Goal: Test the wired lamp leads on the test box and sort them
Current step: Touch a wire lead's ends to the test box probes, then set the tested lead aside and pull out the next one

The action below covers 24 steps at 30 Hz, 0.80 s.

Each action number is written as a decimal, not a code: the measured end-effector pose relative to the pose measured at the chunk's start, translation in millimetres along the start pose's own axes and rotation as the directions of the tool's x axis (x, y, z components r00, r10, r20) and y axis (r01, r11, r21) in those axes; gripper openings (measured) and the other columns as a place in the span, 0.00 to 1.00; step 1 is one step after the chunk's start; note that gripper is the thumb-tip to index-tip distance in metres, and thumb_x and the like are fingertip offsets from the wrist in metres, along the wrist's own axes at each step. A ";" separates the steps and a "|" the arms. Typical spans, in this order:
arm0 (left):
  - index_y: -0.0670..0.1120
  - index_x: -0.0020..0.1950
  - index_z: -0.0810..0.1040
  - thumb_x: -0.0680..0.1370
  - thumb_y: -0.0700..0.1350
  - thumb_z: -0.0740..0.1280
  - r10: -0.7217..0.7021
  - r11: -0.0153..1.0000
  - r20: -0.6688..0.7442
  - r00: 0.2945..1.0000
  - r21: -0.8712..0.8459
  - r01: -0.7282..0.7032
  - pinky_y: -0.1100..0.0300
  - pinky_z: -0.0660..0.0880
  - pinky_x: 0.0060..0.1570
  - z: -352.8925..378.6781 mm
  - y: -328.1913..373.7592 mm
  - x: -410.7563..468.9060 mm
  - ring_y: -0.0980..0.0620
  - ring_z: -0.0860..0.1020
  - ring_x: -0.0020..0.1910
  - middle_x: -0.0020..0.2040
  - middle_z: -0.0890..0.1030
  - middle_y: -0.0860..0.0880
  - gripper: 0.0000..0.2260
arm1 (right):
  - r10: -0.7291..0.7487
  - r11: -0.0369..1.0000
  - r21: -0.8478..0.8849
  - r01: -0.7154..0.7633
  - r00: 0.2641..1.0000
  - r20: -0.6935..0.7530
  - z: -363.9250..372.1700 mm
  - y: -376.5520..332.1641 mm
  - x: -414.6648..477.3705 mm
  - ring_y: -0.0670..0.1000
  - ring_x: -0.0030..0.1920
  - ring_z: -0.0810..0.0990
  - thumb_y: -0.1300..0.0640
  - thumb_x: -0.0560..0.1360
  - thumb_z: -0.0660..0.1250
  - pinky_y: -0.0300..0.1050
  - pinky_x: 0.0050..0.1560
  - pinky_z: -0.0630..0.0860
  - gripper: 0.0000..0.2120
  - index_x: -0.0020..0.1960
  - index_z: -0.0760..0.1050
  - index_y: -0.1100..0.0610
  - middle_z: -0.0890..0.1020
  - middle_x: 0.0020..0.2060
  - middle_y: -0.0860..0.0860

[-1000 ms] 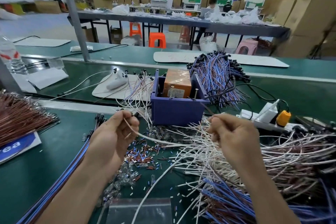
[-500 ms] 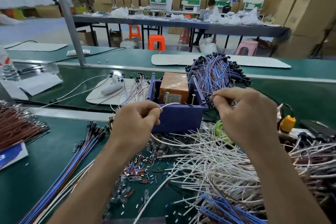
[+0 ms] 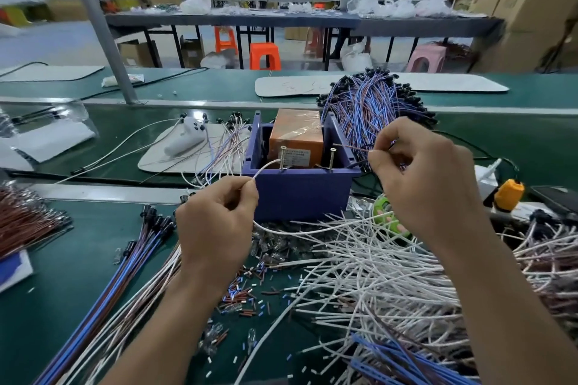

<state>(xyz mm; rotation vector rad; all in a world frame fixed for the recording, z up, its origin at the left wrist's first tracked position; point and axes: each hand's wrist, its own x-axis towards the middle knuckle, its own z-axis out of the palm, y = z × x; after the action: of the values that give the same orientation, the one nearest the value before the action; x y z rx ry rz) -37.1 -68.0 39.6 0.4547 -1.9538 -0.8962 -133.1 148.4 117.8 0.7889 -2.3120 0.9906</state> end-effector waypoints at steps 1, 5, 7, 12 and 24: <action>0.52 0.44 0.86 0.79 0.49 0.71 -0.012 1.000 -0.022 1.000 -0.002 0.012 0.54 0.81 0.36 1.3 -0.1 -0.3 0.58 0.82 0.34 0.33 0.83 0.63 0.06 | 0.006 1.000 -0.011 -0.006 1.000 0.006 0.3 -0.9 -0.6 0.43 0.29 0.77 0.55 0.77 0.73 0.42 0.46 0.71 0.07 0.44 0.76 0.50 0.81 0.30 0.42; 0.56 0.42 0.84 0.79 0.46 0.72 -0.008 1.000 -0.014 1.000 -0.015 0.008 0.60 0.76 0.32 3.8 2.2 -1.3 0.58 0.81 0.32 0.31 0.82 0.62 0.07 | 0.014 1.000 -0.016 -0.014 1.000 0.022 1.4 -2.4 -2.2 0.46 0.32 0.79 0.55 0.77 0.73 0.44 0.48 0.72 0.07 0.43 0.77 0.50 0.82 0.31 0.42; 0.60 0.41 0.82 0.80 0.46 0.72 0.004 0.999 0.006 1.000 -0.033 -0.004 0.61 0.76 0.31 3.2 2.9 -1.7 0.57 0.81 0.32 0.35 0.83 0.63 0.10 | 0.010 1.000 -0.015 -0.009 1.000 0.025 2.2 -2.2 -2.5 0.47 0.32 0.80 0.56 0.77 0.74 0.46 0.50 0.73 0.07 0.43 0.77 0.50 0.82 0.31 0.42; 0.66 0.39 0.79 0.79 0.46 0.72 0.020 0.997 0.032 0.999 -0.070 -0.017 0.64 0.77 0.31 3.3 1.4 -0.5 0.57 0.82 0.32 0.36 0.83 0.64 0.15 | 0.014 1.000 -0.012 -0.013 0.999 0.052 8.1 0.4 -3.0 0.53 0.33 0.80 0.57 0.77 0.73 0.54 0.52 0.77 0.07 0.42 0.77 0.51 0.82 0.32 0.43; 0.64 0.41 0.81 0.77 0.54 0.68 0.039 0.990 0.069 0.997 -0.138 -0.029 0.73 0.71 0.31 2.6 -1.1 0.5 0.61 0.81 0.31 0.36 0.84 0.63 0.07 | 0.042 0.997 -0.067 -0.039 0.998 0.042 14.9 11.6 -1.6 0.58 0.39 0.80 0.55 0.77 0.73 0.54 0.55 0.74 0.06 0.43 0.78 0.49 0.82 0.32 0.45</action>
<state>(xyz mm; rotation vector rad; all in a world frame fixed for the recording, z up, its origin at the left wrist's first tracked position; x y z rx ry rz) -39.6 -68.0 38.3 0.3124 -1.9438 -1.0302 -143.0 144.1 102.2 0.7468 -2.3935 0.9172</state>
